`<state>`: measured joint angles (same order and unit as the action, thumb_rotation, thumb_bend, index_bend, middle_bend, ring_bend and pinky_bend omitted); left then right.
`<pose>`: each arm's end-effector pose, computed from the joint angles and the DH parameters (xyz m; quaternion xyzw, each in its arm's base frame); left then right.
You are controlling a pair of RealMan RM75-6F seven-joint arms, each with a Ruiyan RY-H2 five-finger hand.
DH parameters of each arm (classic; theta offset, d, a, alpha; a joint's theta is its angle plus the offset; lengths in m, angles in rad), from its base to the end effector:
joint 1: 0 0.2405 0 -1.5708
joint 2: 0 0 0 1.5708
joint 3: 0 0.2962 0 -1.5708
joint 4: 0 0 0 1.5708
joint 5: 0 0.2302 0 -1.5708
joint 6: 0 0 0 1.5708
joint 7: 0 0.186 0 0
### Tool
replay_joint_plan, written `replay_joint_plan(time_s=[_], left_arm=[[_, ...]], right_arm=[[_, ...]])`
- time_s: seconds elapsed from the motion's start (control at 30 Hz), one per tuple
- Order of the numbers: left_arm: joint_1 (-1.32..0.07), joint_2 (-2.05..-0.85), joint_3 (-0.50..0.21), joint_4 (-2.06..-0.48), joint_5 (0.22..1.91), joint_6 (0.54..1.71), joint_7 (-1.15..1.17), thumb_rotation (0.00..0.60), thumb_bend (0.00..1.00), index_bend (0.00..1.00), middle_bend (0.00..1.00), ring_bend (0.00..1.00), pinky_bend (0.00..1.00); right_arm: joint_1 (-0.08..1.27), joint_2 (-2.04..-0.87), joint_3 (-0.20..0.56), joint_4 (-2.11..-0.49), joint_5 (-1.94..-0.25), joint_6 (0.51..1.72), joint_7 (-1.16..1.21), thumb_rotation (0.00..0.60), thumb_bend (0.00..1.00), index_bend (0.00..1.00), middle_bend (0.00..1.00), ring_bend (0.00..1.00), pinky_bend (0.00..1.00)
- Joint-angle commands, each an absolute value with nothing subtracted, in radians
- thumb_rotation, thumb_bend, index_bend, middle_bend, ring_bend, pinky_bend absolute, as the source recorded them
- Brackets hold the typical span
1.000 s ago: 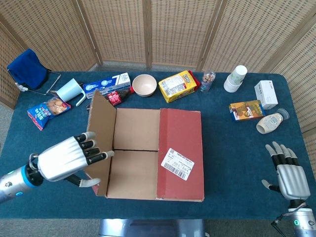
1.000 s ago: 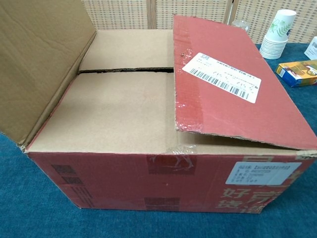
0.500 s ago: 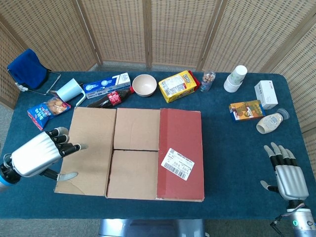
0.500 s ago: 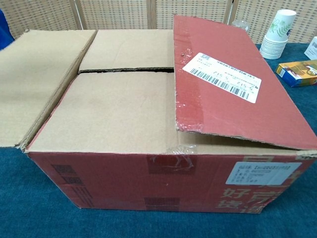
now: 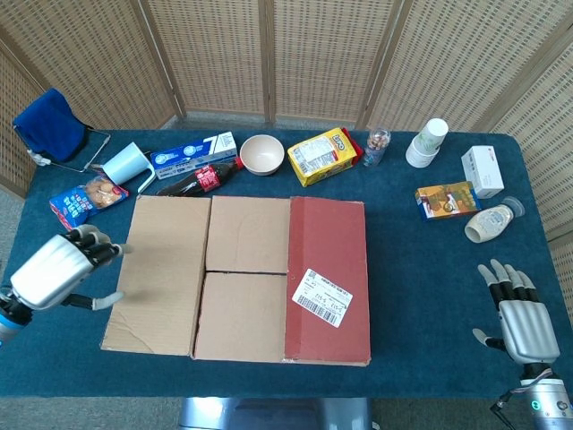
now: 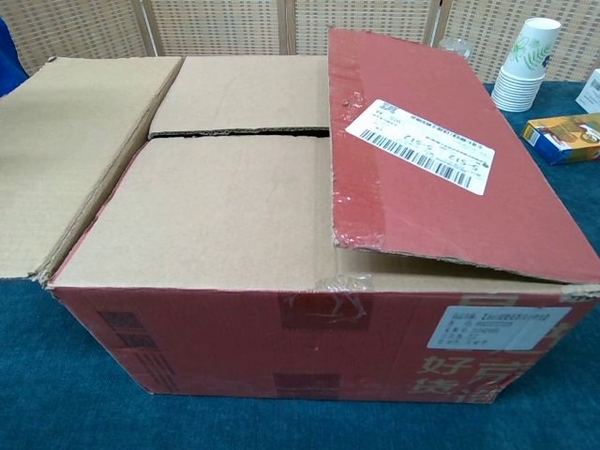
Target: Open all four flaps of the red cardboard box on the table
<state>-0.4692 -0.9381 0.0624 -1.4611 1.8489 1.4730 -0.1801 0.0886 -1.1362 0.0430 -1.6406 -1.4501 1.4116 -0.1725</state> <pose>-0.2618 0.3142 0.1897 -0.7877 -0.1782 -0.4218 0.4121 -0.3600 -0.2261 0.1378 0.6223 -0.3826 0.3209 0.6028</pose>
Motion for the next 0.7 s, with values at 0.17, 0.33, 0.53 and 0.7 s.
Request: replay_joint_plan(time_s=[0.17,0.33,0.53,0.7], left_arm=[[-0.36,-0.917,0.051,-1.542,1.675,1.466,-0.146,0.184,0.0,0.26,0.18,0.08,0.18],[-0.289,-0.912,0.051,-1.593,1.618,1.512,-0.145,0.29,0.0,0.24,0.12,0.03,0.12],[-0.207,-0.951,0.054,-1.615,1.562,1.556,-0.152,0.484,0.0,0.21,0.08,0.0,0.09],[-0.193,-0.94,0.046,-1.634,1.548,1.548,-0.153,0.542,0.0,0.21,0.05,0.0,0.07]], right_arm=[[0.091,-1.132,0.036,-1.636,-1.476,1.415,-0.152,0.6,0.0,0.0,0.0,0.0,0.11],[0.096,-1.124,0.026,-1.63,-1.503,1.411,-0.135,0.6,0.0,0.0,0.0,0.0,0.1],[0.11,-1.109,0.021,-1.615,-1.536,1.402,-0.074,0.6,0.0,0.0,0.0,0.0,0.1],[0.136,-1.099,0.008,-1.589,-1.585,1.378,-0.049,0.6,0.0,0.0,0.0,0.0,0.1]])
